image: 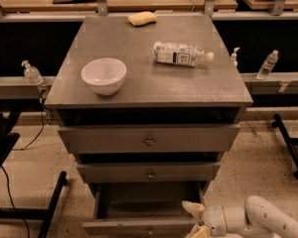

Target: Close bottom drawer

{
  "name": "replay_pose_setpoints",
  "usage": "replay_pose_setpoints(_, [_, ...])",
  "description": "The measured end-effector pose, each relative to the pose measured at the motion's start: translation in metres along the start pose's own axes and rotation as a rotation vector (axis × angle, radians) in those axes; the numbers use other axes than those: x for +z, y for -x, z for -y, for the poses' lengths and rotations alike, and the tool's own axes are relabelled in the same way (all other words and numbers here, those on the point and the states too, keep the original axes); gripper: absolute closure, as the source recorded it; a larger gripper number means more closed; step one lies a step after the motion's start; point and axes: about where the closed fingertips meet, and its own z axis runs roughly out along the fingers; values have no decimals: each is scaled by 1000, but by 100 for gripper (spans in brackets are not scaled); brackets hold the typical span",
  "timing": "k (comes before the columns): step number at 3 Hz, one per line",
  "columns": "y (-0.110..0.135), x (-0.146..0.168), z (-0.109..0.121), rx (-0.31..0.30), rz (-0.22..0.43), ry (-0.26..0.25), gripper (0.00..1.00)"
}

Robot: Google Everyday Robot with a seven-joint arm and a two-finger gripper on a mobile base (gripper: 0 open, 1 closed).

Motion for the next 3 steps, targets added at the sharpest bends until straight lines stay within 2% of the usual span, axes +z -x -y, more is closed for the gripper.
replay_pose_setpoints(1, [3, 9, 11, -38, 15, -37, 0])
replay_pose_setpoints(2, [3, 12, 10, -37, 25, -38, 0])
replay_pose_setpoints(3, [-30, 35, 4, -197, -68, -78, 0])
